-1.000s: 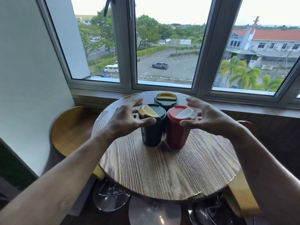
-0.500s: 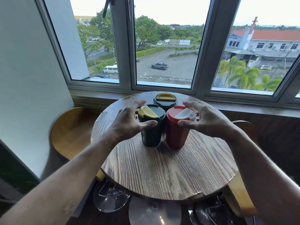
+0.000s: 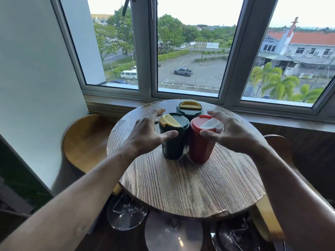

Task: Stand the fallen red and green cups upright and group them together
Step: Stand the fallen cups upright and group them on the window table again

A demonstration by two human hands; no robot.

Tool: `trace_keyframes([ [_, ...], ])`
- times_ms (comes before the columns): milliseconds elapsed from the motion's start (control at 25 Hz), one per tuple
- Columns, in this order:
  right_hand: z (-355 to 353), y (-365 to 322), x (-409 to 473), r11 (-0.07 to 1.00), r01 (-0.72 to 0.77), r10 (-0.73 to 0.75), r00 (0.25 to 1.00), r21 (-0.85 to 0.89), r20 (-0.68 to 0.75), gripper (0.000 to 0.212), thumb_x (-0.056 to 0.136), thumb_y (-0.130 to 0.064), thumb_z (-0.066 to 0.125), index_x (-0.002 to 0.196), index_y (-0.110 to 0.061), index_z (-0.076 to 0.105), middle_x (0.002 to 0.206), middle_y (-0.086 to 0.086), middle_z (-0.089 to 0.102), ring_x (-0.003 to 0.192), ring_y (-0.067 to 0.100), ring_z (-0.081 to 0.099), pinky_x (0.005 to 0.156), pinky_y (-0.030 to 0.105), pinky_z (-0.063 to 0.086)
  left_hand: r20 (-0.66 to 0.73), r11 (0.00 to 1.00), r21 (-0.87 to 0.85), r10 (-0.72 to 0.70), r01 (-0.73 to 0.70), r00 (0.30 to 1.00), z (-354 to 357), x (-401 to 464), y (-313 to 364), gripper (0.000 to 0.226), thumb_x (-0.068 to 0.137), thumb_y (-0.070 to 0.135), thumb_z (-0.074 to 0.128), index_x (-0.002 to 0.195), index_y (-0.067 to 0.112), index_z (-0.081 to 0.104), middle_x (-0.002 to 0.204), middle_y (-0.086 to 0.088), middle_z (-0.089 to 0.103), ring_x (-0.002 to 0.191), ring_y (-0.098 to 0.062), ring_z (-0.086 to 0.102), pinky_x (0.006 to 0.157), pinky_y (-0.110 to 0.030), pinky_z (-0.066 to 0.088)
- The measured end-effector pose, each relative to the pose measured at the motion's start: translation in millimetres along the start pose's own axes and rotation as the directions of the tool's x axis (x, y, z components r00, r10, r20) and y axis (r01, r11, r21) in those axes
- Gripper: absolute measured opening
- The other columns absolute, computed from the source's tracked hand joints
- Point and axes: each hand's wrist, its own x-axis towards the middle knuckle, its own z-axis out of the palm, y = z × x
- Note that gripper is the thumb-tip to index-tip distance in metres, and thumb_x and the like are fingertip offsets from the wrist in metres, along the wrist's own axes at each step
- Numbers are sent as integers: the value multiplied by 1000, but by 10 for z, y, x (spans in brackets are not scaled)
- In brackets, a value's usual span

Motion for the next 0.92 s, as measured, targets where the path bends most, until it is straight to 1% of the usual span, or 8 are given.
trace_keyframes([
  [80,-2,6,-9,1000,-1,1,1000,-9,-9,75,79,-46,73,144,-27,39,140,-1,51,109,13,55,87,24,38,-9,1000,6,-2,2,1000,42,-2,24,89,67,45,82,141,20,40,140,-6,51,118,-18,56,96,-34,49],
  [200,-4,14,-11,1000,-14,14,1000,8,-3,77,78,-46,74,144,-26,39,139,-2,52,115,16,56,93,27,40,-38,1000,-3,-12,12,999,94,-9,52,85,67,40,83,138,18,43,132,-5,58,101,-8,57,82,-16,48],
  [320,15,45,4,995,-31,29,999,90,19,88,68,-56,75,143,-28,39,141,-1,51,118,19,56,103,41,44,-55,999,-40,-40,38,998,102,-11,50,84,65,40,84,137,18,45,129,-3,59,96,-6,58,72,-5,45],
  [520,33,76,21,993,-32,29,999,112,29,89,69,-53,76,144,-26,38,143,1,49,120,20,54,104,45,43,-68,999,-38,-19,16,997,118,-32,29,87,65,42,84,137,16,44,133,-5,55,101,-8,56,78,-11,47],
  [600,39,84,32,992,-41,38,999,120,26,91,67,-55,76,144,-26,37,143,1,49,121,20,54,105,45,42,-56,999,-38,-20,18,998,112,-34,7,91,63,47,83,138,17,42,136,-5,54,107,-11,58,87,-22,52],
  [720,77,111,51,990,-42,38,999,138,26,96,62,-62,75,144,-29,36,145,1,47,123,20,53,105,45,42,-34,1000,-3,-10,10,999,93,-29,-7,96,62,56,80,140,18,39,141,-6,50,122,-19,53,98,-38,49],
  [800,88,102,49,983,-41,36,999,177,34,101,58,-66,74,144,-30,35,146,1,46,123,20,54,105,45,43,-32,1000,6,-5,5,999,81,-24,21,95,64,55,79,141,17,39,143,-6,48,125,-21,50,100,-39,47],
  [920,80,69,20,984,-53,49,998,168,27,101,58,-66,73,144,-30,34,147,2,44,125,20,52,106,45,42,-36,1000,26,4,-3,999,78,-22,40,93,66,53,79,141,17,38,144,-6,47,128,-21,48,102,-34,42],
])
